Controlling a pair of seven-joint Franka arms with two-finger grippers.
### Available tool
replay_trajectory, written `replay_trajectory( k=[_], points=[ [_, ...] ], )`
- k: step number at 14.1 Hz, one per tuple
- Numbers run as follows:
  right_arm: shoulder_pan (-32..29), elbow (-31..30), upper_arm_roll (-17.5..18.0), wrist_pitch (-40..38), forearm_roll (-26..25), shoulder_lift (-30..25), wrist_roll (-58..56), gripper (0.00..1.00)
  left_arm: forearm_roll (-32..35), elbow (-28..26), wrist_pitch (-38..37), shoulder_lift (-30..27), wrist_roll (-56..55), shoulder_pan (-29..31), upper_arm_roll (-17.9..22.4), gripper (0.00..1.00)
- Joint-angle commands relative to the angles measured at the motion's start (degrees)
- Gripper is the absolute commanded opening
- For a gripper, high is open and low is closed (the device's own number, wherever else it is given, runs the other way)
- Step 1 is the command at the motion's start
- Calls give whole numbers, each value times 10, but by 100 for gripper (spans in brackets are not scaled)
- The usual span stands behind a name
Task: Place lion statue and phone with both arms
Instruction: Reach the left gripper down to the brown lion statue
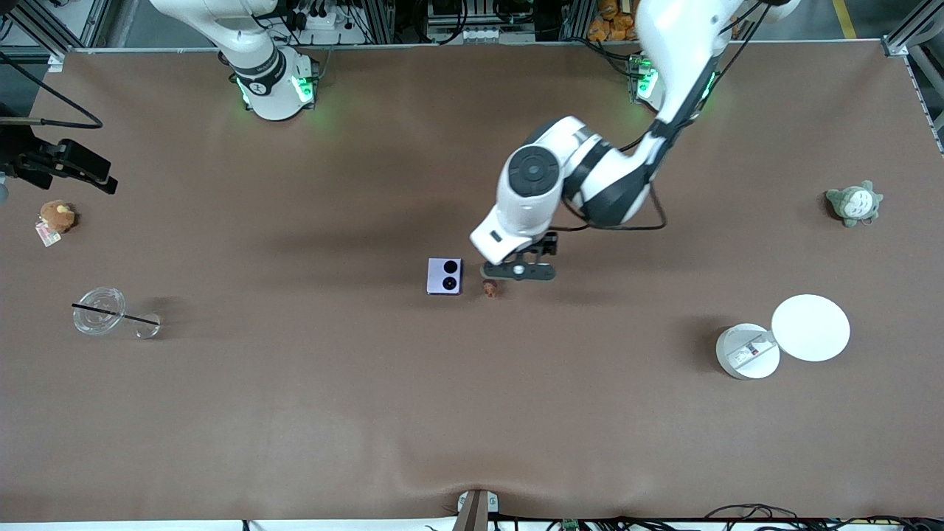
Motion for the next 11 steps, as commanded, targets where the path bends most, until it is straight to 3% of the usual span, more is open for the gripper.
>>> replay_trajectory(
  k=[1, 8, 11],
  points=[
    [4, 11, 2, -9, -1, 6, -8, 100, 51, 40, 35, 59, -9, -27, 11, 100],
    [14, 11, 1, -20, -9, 49, -8, 100, 65, 40, 86, 96, -7, -24, 15, 100],
    [17, 11, 3, -34, 20, 61, 4, 100, 65, 40, 87, 97, -8, -21, 16, 79]
  ],
)
